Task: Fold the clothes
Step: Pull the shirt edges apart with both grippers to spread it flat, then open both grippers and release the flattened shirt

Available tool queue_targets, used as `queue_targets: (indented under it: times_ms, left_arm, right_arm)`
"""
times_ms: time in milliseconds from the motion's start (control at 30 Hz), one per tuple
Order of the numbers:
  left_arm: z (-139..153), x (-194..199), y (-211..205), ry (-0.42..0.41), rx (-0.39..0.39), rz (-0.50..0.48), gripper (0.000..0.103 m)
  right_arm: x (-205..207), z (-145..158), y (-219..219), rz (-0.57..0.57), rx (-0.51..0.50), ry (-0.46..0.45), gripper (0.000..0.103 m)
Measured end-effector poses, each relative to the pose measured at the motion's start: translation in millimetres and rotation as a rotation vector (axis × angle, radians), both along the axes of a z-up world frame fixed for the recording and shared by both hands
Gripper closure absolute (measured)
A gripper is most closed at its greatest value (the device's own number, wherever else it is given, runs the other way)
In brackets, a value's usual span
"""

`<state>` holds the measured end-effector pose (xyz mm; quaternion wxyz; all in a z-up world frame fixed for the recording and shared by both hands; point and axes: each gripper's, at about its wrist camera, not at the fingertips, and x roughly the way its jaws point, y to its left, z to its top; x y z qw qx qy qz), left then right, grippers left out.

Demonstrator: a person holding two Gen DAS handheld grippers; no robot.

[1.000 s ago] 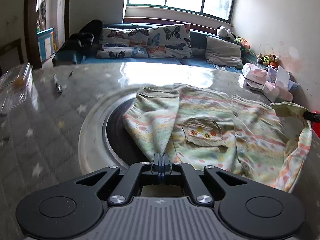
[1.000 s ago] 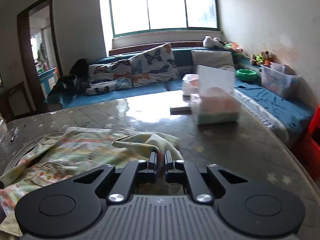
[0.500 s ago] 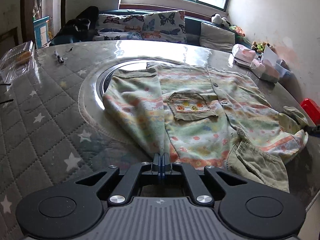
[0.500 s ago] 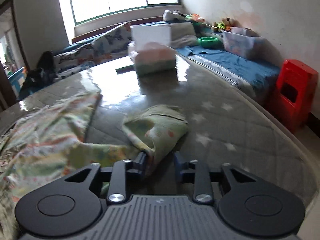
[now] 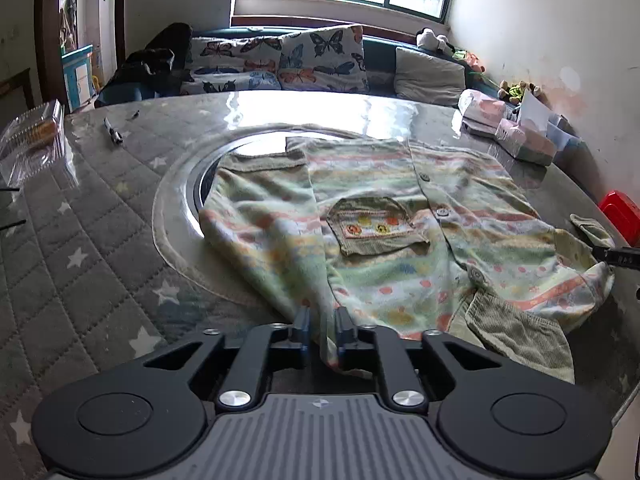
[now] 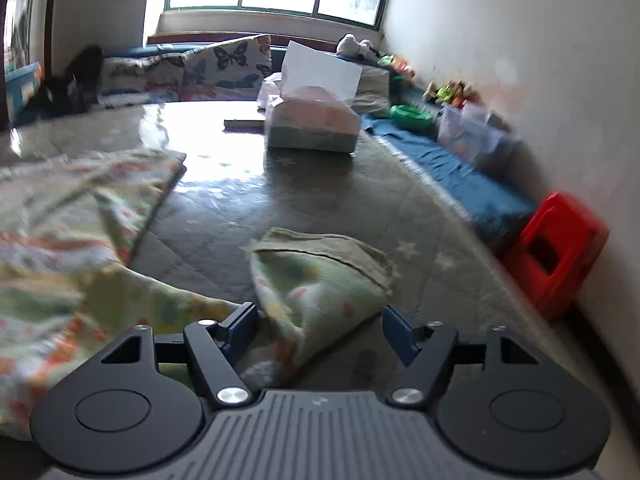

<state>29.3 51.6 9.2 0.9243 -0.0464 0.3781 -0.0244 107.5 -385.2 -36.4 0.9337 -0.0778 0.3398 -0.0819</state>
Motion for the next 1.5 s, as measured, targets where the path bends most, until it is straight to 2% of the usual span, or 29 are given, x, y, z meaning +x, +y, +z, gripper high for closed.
queue_targets:
  times_ms: [100,200,300,567,667,933,1000,1133,1267,1500]
  left_arm:
    - [5.0,-0.4,1.2,-0.015,0.006,-0.004,0.085]
    - [9.7,0.2,0.9,-0.033,0.009,-0.009,0.075]
    - [12.9,1.0,-1.7,-0.049,0.009,-0.025,0.075]
    - [13.6,9.6,-13.6,-0.051,0.015,-0.064,0.062]
    - [13.9,13.9,-17.6,-0.052,0.019,-0.067,0.062]
    - [9.3,23.3,-26.2,-0.044,0.023,-0.073,0.056]
    - [7.1,25.4,-26.3,-0.037,0.024,-0.071,0.056]
    - [5.5,33.5,-23.3,-0.029,0.026,-0.056,0.055]
    - [7.3,47.9,-20.3,-0.036,0.042,-0.032,0.054]
    - [12.2,101.7,-10.2,-0.052,0.061,0.03,0.054]
  right_arm:
    - [-9.9,3.5,-8.1,-0.046,-0.014,-0.036,0.028]
    - [-23.1,4.7,-20.5,-0.086,0.017,-0.048,0.026]
    - [-36.3,6.0,-32.8,-0.125,0.049,-0.06,0.022]
    - [-71.6,9.4,-65.8,-0.23,0.132,-0.091,0.022]
    - [-84.8,10.7,-78.2,-0.269,0.164,-0.103,0.023]
    - [-43.4,10.9,-53.0,-0.068,0.24,-0.061,0.03]
    - [-32.1,8.0,-46.9,-0.04,0.232,-0.046,0.03]
    - [-12.1,-1.6,-42.6,-0.015,0.21,-0.013,0.028]
    - [-0.7,-3.9,-42.9,-0.019,0.208,-0.018,0.026]
    - [3.6,-6.8,-41.1,-0.024,0.203,-0.028,0.022]
